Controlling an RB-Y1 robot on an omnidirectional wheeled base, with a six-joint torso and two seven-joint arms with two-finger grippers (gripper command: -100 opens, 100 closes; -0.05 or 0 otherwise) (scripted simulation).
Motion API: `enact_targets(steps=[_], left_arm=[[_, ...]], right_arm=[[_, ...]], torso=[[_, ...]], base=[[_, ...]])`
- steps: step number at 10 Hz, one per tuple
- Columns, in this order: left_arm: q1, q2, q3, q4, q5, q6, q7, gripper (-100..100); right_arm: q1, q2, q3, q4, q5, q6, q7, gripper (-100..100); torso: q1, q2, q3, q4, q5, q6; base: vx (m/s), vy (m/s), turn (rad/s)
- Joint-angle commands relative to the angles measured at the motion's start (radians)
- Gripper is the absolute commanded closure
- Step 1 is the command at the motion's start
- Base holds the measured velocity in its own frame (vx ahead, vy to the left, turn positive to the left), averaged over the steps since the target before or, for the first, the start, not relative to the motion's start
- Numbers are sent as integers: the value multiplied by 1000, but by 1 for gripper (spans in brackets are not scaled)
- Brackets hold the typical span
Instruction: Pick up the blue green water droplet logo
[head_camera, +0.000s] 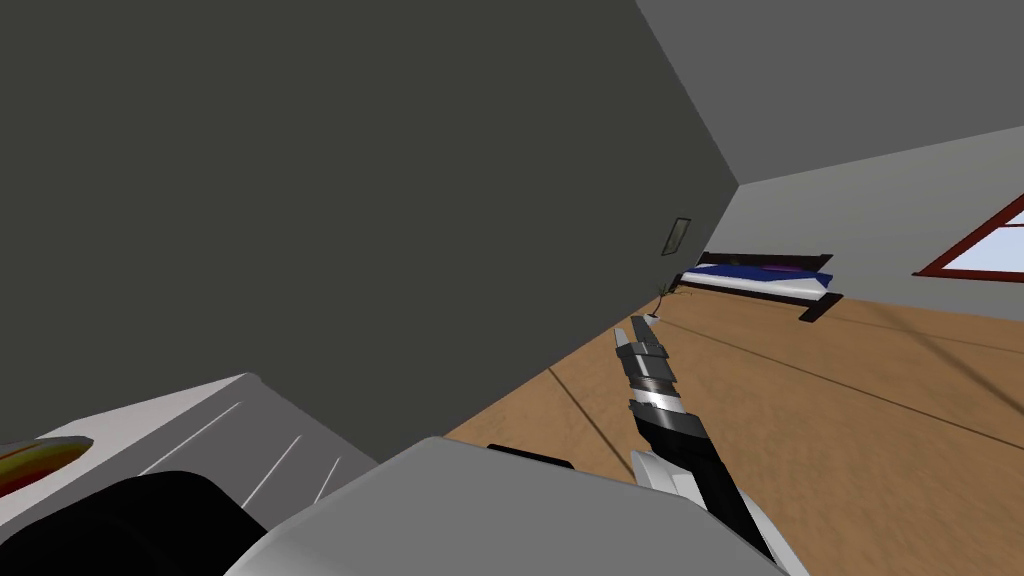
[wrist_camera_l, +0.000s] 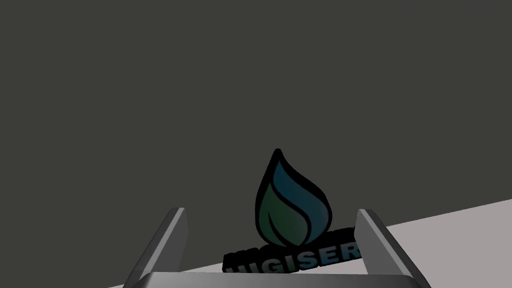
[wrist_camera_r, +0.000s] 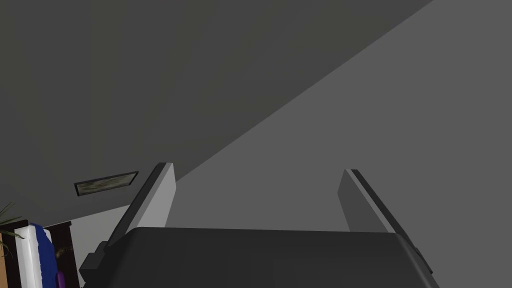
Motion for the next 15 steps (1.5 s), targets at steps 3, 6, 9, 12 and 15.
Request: enact_targets(steps=[3, 6, 9, 12, 15], left_arm=[[-7, -2, 40, 28, 21, 17, -7, -100], [31, -65, 49, -9, 35, 2, 31, -100], [69, -127, 57, -46, 49, -16, 70, -100], [126, -220, 68, -103, 70, -42, 127, -100], [182, -314, 79, -159, 90, -67, 185, -100]], right_arm=[[0, 0, 0, 0, 0, 0, 0, 0], [0, 0, 0, 0, 0, 0, 0, 0], [0, 0, 0, 0, 0, 0, 0, 0], [0, 0, 0, 0, 0, 0, 0, 0], [0, 0, 0, 0, 0, 0, 0, 0]], torso=[[2, 2, 1, 0, 0, 0], [0, 3, 2, 1, 1, 1], [2, 6, 4, 2, 2, 0], [3, 7, 4, 2, 2, 0], [3, 8, 5, 3, 2, -1]], base=[[-22, 74, 4], [-34, 23, -146], [-67, 51, -141], [-76, 48, -247], [-86, 48, -237]])
